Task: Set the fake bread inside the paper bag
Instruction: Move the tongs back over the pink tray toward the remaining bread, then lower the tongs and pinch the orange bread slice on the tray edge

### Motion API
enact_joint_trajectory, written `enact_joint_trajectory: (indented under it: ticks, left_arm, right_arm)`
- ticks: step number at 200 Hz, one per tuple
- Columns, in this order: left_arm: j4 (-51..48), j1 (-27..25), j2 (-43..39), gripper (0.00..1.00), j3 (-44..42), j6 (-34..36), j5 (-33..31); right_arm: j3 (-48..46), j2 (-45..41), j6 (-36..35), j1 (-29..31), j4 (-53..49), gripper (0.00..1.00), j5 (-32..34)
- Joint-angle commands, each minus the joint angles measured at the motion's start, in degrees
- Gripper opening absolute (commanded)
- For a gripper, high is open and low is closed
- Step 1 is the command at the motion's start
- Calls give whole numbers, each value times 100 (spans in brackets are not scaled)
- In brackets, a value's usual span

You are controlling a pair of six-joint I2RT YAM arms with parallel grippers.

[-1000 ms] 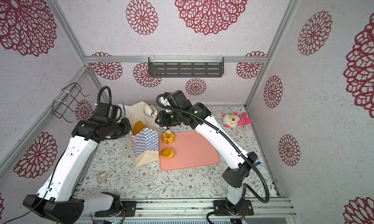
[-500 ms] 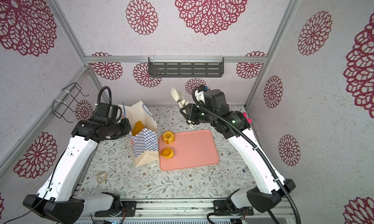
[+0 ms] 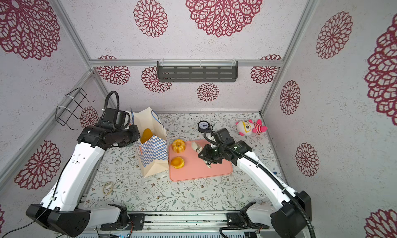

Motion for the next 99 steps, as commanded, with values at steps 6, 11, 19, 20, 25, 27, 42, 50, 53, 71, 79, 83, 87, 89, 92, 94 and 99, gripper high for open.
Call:
enact_joint_trajectory:
  ticks: [6, 11, 19, 20, 25, 27, 42, 50, 53, 71, 79, 83, 87, 89, 92, 94, 99]
  left_arm:
    - [179, 20, 21, 0, 183, 38, 21]
    - [178, 20, 21, 0, 176, 32, 25]
    - [180, 20, 21, 0, 179, 30, 21]
    - [180, 20, 21, 0, 175, 31, 21]
    - [180, 20, 13, 0, 171, 32, 17]
    - [180, 20, 13, 0, 166, 30, 13]
    - [183, 20, -7, 0, 132, 14, 19]
    - [189, 23, -22, 0, 117, 6, 16]
    - [197, 21, -30, 0, 110, -2, 15]
    - [198, 20, -64, 0, 79, -12, 7]
    - [198, 20, -74, 0, 66, -13, 3]
    - [196, 20, -75, 0, 65, -14, 3]
    - [193, 20, -75, 0, 65, -14, -1]
    - [186, 20, -75, 0, 65, -14, 2]
    - [189, 20, -75, 0, 65, -12, 1]
    - [185, 20, -75, 0, 65, -7, 2]
    - [189, 22, -75, 0, 65, -12, 6]
  right_arm:
    - [-218, -274, 353, 463, 596, 34, -395]
    - [-258, -253, 373, 555, 604, 34, -391]
    - [-316, -239, 413, 688, 615, 34, -370]
    - [-325, -233, 416, 705, 619, 34, -365]
    - [-350, -226, 436, 773, 623, 34, -356]
    - [-361, -227, 444, 799, 628, 34, -348]
    - [-440, -252, 522, 884, 713, 36, -331]
    - [-477, -258, 551, 898, 738, 37, -337]
    - [-482, -257, 553, 898, 726, 37, -328]
    - [-482, -227, 484, 910, 569, 37, -242]
    - [-482, -207, 448, 916, 516, 37, -225]
    - [-482, -199, 432, 916, 497, 38, -216]
    - [-487, -193, 417, 916, 485, 38, -213]
    - [-494, -188, 413, 916, 477, 38, -211]
    - [-491, -173, 406, 916, 475, 38, -222]
    - [-491, -168, 392, 916, 475, 38, -220]
    - [-499, -143, 379, 911, 487, 39, -236]
